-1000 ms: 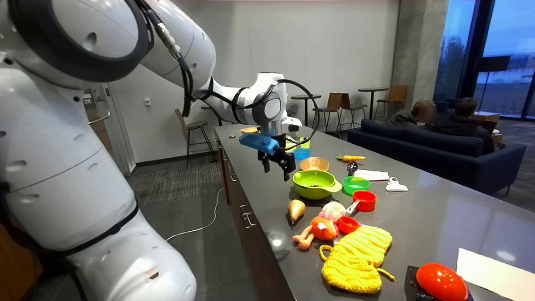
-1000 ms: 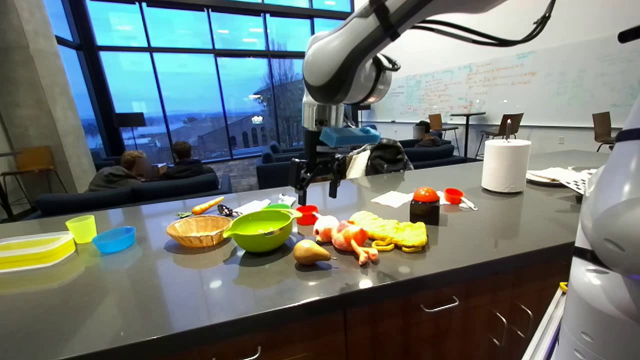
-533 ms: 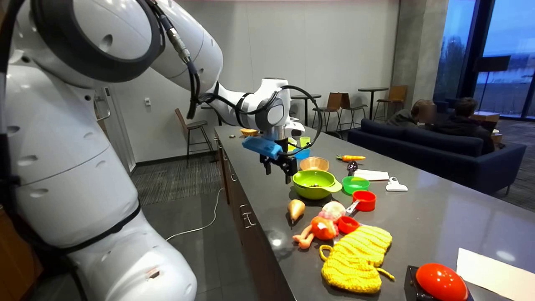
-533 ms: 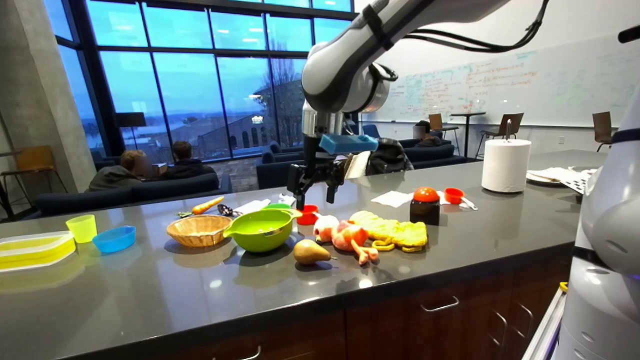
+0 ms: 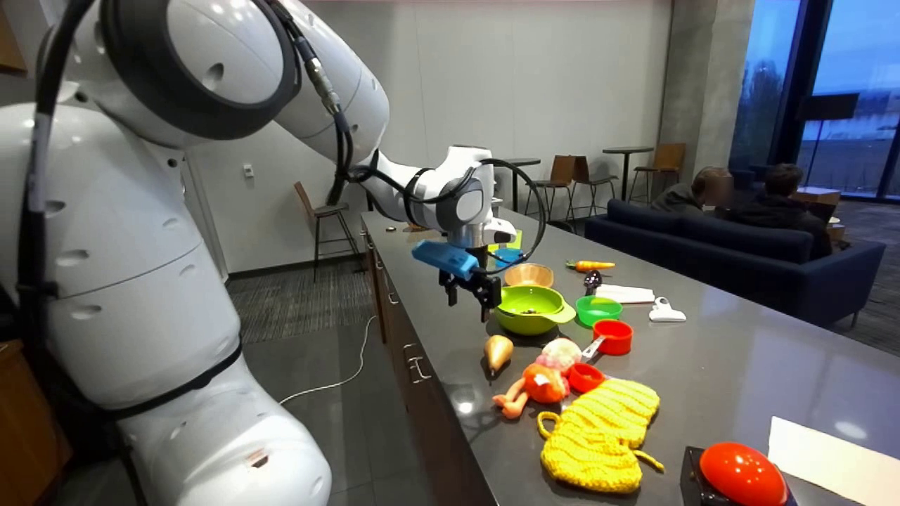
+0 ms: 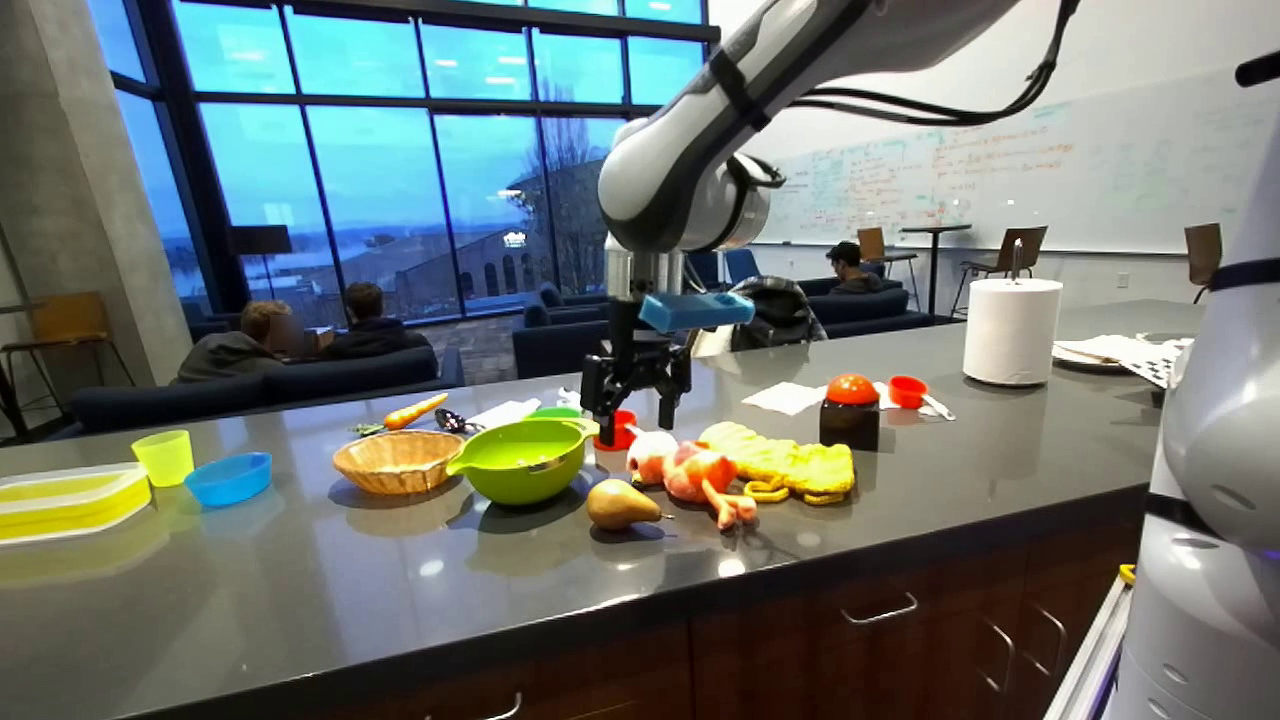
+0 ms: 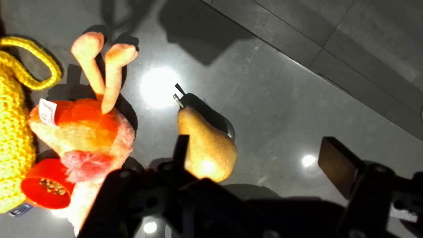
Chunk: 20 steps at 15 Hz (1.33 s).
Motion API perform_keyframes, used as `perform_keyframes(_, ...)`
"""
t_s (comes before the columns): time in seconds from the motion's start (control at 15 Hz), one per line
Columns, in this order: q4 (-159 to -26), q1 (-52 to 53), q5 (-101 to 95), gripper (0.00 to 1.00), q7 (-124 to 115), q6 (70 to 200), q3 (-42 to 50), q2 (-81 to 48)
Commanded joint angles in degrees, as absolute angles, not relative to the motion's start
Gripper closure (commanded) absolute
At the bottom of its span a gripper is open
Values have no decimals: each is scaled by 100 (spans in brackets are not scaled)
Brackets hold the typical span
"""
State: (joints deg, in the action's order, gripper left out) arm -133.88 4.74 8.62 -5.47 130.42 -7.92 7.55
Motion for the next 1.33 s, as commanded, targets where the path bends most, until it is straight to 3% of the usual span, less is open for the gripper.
perform_keyframes(0.0,-13174,513,1129,0,-176,13024,-624,298)
perform_keyframes(1.27,-12425,391,2247,0,1038,13059,-625,-923)
